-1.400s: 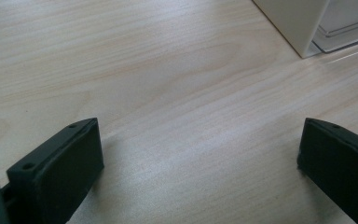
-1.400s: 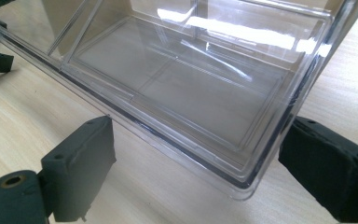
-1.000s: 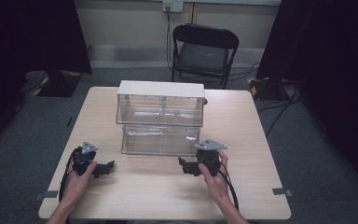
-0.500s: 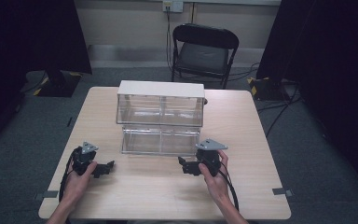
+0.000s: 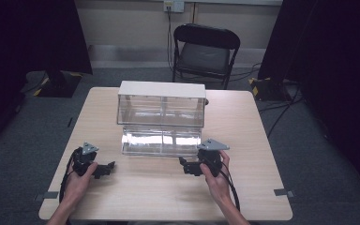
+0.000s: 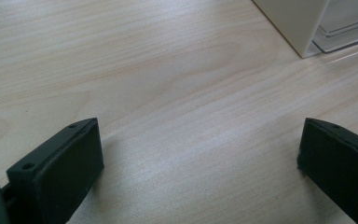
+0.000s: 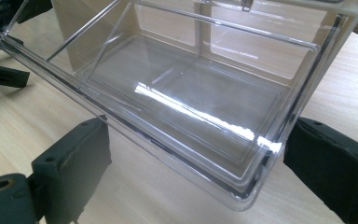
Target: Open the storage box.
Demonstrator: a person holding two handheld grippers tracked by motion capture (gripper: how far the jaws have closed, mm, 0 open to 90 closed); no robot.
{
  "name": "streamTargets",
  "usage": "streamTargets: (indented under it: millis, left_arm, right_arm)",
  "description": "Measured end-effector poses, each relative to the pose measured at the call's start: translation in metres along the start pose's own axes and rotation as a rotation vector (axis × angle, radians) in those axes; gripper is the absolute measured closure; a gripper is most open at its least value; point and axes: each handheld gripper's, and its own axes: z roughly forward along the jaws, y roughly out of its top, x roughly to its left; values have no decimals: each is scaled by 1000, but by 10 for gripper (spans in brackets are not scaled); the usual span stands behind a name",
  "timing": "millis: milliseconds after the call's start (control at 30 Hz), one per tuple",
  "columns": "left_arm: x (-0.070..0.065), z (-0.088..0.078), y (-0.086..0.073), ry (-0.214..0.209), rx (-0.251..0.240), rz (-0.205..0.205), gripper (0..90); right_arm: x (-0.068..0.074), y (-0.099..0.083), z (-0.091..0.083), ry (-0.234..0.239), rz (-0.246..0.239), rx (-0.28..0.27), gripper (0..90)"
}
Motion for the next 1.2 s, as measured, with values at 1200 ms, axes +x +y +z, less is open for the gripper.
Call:
streamTargets:
  millis: [1200]
  left_arm:
    - [0,0,0,0,0,0,0]
  right_arm:
    - [1,7,-6,3,15,-21,67]
